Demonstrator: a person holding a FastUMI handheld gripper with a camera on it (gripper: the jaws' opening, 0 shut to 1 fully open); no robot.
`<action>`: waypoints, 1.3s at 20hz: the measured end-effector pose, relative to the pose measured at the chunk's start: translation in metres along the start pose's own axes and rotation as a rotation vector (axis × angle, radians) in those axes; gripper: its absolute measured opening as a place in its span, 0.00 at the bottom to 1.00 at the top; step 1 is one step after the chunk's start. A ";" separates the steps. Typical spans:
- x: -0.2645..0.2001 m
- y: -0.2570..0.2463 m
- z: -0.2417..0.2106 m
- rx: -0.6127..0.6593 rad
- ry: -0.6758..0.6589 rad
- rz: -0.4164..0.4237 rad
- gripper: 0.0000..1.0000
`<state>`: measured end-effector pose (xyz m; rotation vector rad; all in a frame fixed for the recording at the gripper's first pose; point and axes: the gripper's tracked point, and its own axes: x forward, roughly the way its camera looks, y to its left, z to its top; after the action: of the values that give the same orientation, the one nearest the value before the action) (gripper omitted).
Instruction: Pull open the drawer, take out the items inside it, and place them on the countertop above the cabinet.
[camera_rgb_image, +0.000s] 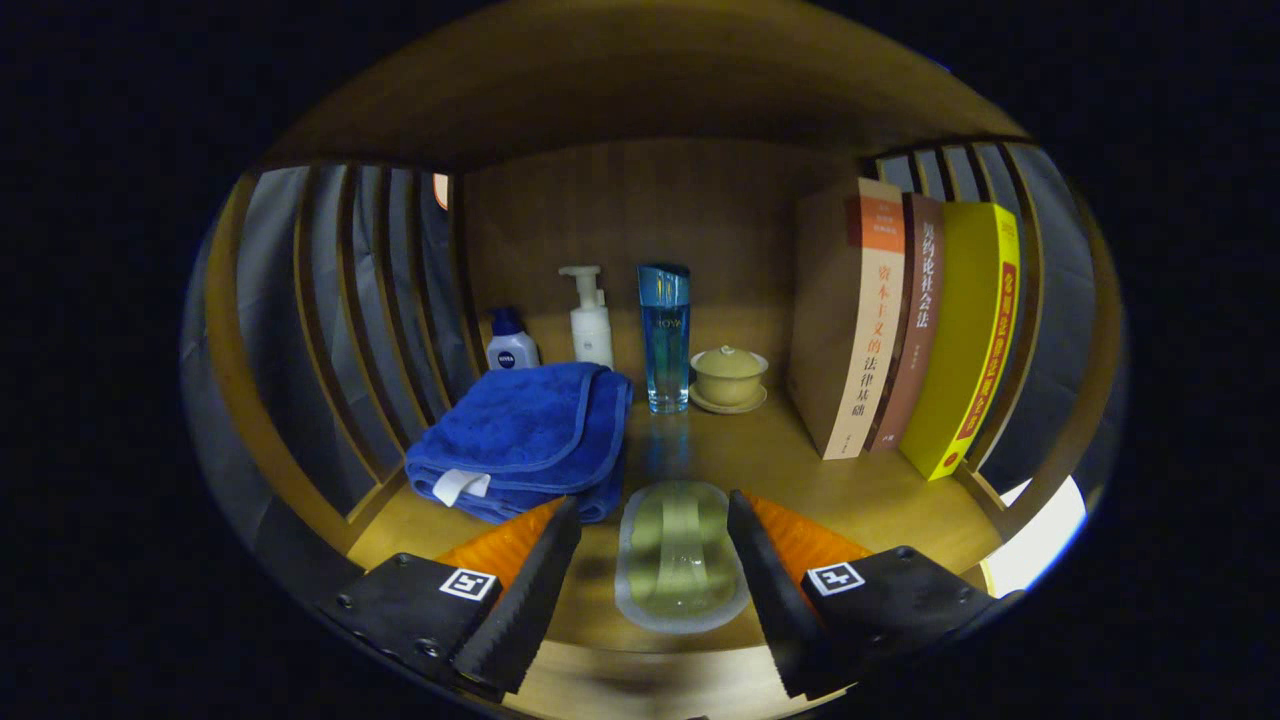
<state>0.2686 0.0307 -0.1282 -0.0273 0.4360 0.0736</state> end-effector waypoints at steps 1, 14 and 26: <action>-0.008 0.002 0.005 0.000 -0.012 0.008 0.97; -0.175 0.045 0.067 -0.023 -0.335 0.133 0.97; -0.296 0.027 -0.015 -0.016 -0.506 0.041 0.96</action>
<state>-0.0073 0.0378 -0.0172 -0.0143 -0.0699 0.1201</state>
